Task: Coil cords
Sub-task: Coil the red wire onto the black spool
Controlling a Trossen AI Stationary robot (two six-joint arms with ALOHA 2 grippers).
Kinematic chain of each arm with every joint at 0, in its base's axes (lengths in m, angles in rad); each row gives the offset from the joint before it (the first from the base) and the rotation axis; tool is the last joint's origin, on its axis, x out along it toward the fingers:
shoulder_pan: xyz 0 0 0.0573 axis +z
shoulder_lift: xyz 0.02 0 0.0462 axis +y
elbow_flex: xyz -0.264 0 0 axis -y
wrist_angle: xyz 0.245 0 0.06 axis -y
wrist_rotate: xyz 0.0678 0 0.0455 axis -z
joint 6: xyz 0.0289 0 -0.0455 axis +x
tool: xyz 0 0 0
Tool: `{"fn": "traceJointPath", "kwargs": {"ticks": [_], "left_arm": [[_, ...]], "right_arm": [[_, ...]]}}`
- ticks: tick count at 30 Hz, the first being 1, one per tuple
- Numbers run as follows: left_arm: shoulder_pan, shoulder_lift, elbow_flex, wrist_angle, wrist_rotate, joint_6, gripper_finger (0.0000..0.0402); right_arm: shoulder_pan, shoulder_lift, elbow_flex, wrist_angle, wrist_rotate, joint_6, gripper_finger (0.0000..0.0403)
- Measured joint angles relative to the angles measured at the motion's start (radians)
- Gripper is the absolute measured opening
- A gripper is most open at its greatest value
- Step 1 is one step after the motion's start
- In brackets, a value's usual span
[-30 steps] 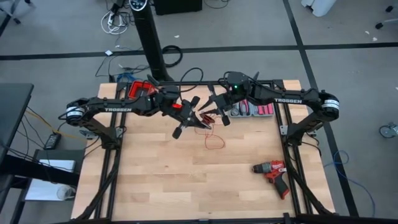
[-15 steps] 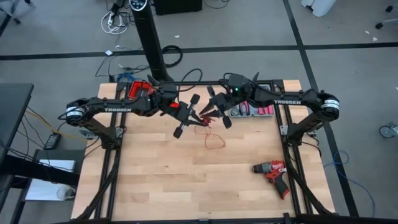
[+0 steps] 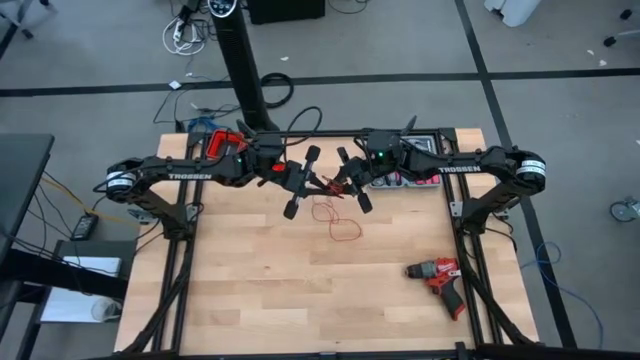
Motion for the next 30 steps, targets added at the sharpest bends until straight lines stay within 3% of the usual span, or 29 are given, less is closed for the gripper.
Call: {"fn": "traceJointPath", "kwargs": {"ticks": [15,30], "left_arm": [[0.000,0.000,0.000,0.021,-0.036,-0.002,0.0001],[0.000,0.000,0.000,0.034,-0.081,-0.006,0.0001]], "right_arm": [[-0.003,0.000,-0.188,0.252,0.131,0.075,0.0036],[-0.003,0.000,-0.263,0.247,0.222,0.070,0.0022]]}}
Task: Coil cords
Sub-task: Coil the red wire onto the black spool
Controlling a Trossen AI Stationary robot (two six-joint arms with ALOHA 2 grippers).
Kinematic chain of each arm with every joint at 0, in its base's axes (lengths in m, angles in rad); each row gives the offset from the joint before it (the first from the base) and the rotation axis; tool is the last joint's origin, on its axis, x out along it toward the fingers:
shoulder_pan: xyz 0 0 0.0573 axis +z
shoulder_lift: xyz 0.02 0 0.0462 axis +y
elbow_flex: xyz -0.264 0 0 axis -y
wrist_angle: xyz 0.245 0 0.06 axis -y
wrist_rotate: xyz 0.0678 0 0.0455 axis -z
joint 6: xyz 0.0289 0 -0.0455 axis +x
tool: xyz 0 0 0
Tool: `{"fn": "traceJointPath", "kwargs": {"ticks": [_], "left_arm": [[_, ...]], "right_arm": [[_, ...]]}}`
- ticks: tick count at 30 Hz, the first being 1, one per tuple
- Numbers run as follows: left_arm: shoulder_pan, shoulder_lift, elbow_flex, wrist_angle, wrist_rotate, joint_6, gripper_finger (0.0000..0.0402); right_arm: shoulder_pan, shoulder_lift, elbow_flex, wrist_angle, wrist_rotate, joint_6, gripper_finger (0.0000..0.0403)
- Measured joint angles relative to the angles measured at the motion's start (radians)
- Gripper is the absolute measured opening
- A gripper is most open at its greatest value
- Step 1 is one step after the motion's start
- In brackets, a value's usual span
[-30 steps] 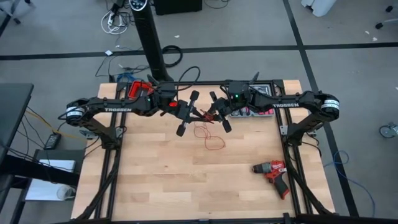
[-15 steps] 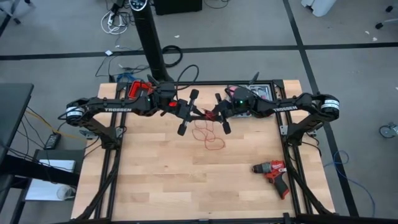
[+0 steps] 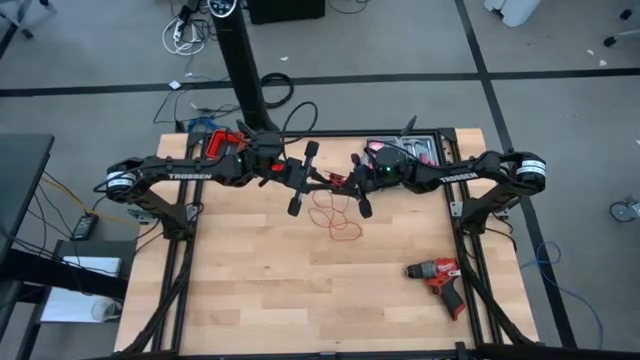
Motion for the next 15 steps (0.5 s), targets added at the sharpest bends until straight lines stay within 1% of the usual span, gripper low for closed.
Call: {"fn": "traceJointPath", "kwargs": {"ticks": [5,10,15], "left_arm": [[0.000,0.000,0.000,0.001,-0.004,0.000,0.0001],[0.000,0.000,0.000,0.002,-0.005,-0.001,0.0001],[0.000,0.000,0.000,0.003,-0.005,-0.001,0.0001]], "right_arm": [[0.000,0.000,-0.004,-0.012,0.017,-0.017,0.0022],[0.000,0.000,-0.004,-0.048,0.098,-0.062,0.0020],[0.000,0.000,-0.004,-0.056,0.107,-0.093,0.0020]]}}
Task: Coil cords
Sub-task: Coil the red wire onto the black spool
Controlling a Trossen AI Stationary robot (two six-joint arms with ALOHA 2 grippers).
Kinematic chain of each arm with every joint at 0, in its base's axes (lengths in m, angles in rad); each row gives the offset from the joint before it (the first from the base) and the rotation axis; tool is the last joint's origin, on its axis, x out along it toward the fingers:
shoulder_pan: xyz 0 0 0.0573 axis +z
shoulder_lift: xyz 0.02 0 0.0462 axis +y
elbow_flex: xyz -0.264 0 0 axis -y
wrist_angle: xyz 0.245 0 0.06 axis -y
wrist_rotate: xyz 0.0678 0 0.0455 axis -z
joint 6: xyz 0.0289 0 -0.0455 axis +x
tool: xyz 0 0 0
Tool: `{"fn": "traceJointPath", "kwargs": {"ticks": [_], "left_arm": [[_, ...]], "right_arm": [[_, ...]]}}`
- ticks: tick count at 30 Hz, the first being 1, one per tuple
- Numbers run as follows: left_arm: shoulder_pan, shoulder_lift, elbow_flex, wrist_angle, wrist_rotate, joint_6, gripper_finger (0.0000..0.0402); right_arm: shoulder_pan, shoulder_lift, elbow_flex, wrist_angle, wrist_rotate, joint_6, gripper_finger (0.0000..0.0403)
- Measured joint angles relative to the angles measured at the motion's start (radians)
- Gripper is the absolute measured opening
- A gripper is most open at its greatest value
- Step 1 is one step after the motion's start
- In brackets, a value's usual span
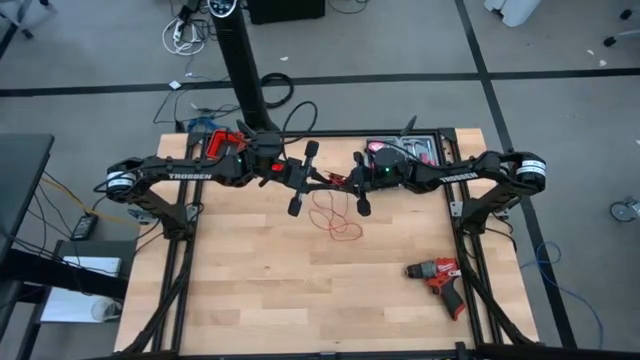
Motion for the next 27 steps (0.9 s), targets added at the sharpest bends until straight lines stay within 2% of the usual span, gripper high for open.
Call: {"fn": "traceJointPath", "kwargs": {"ticks": [13,27], "left_arm": [[0.000,0.000,0.000,0.000,-0.009,-0.005,0.0001],[0.002,0.000,0.000,-0.040,-0.023,-0.025,0.0001]], "right_arm": [[0.000,0.000,0.000,-0.033,0.014,0.050,0.0069],[-0.001,-0.042,0.000,-0.114,0.012,0.061,0.0055]]}}
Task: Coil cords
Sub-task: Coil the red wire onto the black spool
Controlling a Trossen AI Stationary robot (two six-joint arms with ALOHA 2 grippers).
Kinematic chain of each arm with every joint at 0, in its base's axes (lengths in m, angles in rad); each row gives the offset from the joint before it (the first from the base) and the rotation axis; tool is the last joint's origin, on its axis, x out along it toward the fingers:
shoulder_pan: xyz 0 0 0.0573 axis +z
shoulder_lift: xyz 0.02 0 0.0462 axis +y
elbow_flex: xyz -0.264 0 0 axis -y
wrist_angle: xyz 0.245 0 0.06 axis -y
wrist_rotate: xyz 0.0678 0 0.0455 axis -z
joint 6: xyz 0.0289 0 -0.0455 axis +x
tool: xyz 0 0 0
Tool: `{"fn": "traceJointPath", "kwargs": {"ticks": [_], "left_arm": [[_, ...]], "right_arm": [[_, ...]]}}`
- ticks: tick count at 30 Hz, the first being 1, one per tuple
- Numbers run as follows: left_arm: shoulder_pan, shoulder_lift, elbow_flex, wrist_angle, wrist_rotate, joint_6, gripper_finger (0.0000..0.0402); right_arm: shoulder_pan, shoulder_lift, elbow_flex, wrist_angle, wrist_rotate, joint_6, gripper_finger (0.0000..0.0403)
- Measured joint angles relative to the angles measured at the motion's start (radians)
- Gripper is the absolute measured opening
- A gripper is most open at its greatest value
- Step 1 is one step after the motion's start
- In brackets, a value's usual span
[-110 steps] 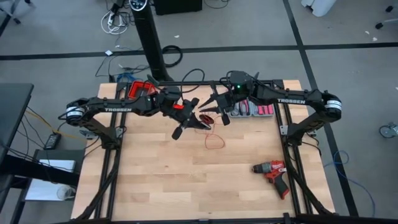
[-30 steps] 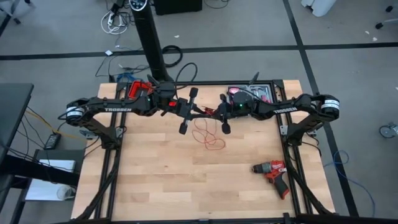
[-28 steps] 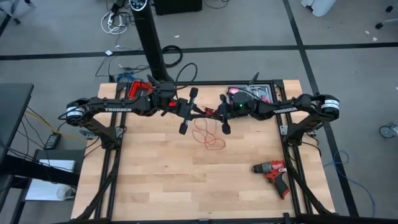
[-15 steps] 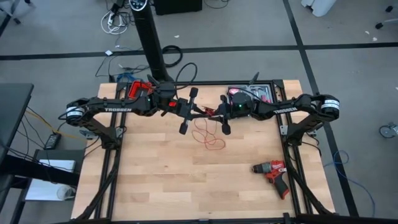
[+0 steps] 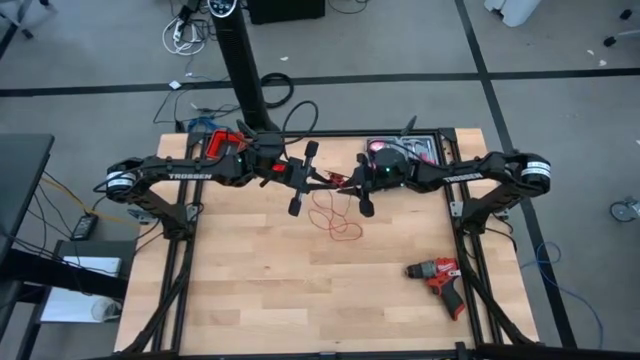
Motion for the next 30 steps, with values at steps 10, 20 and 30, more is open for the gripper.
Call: {"fn": "traceJointPath", "kwargs": {"ticks": [10,20,30], "left_arm": [[0.000,0.000,0.000,0.002,0.000,0.000,0.0001],[0.000,0.000,0.000,-0.002,0.001,-0.002,0.0001],[0.000,0.000,0.000,-0.020,0.001,-0.057,0.0001]], "right_arm": [[-0.019,-0.052,0.000,-0.030,0.002,0.000,0.0051],[-0.021,-0.052,0.000,-0.075,0.016,-0.017,0.0005],[-0.021,-0.082,0.000,-0.202,0.017,-0.029,0.0001]]}}
